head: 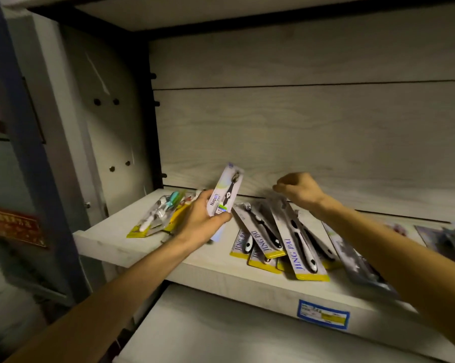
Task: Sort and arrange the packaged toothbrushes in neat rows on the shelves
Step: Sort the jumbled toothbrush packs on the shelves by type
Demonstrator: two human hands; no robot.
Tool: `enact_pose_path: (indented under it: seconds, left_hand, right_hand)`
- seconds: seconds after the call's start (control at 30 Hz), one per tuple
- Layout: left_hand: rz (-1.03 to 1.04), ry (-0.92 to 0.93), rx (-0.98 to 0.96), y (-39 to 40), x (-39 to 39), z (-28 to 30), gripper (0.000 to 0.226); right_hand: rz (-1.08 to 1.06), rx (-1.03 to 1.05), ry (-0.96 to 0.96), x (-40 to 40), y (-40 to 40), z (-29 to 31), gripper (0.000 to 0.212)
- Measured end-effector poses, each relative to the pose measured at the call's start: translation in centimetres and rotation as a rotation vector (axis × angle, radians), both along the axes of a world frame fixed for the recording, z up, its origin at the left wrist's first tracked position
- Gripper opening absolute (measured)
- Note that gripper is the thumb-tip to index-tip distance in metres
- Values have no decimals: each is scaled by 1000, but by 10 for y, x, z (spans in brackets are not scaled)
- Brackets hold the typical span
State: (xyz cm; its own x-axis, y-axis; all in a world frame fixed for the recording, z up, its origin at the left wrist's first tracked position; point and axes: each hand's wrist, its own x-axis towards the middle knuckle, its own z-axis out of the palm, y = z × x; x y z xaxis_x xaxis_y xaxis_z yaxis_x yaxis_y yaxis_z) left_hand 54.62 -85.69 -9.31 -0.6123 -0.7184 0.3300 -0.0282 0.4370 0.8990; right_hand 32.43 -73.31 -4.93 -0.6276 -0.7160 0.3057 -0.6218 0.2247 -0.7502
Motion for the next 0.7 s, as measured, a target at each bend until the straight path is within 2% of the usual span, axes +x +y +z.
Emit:
enact_pose_path:
  seconds: [0.07,0.17,0.33,0.57,0.7]
  left_hand:
    - [-30,21,7,5,-5,3,50]
    - [-121,5,-5,19,-22,12,50]
    - [-215,-21,29,48,-55,29,43]
    - [-307,-35,105,102,-77,33,40]
    - [-361,-41,78,143,-85,34,42]
  right_hand:
    - [-42,-16,27,1,8,1,15]
    - [-125,-104,20,-4,34,1,22]
    - [-235,-217,4,-17,92,-5,19]
    - [-328,-409,-218,-32,169,-4,24]
    - [-319,-492,-284,-36,212,-4,22]
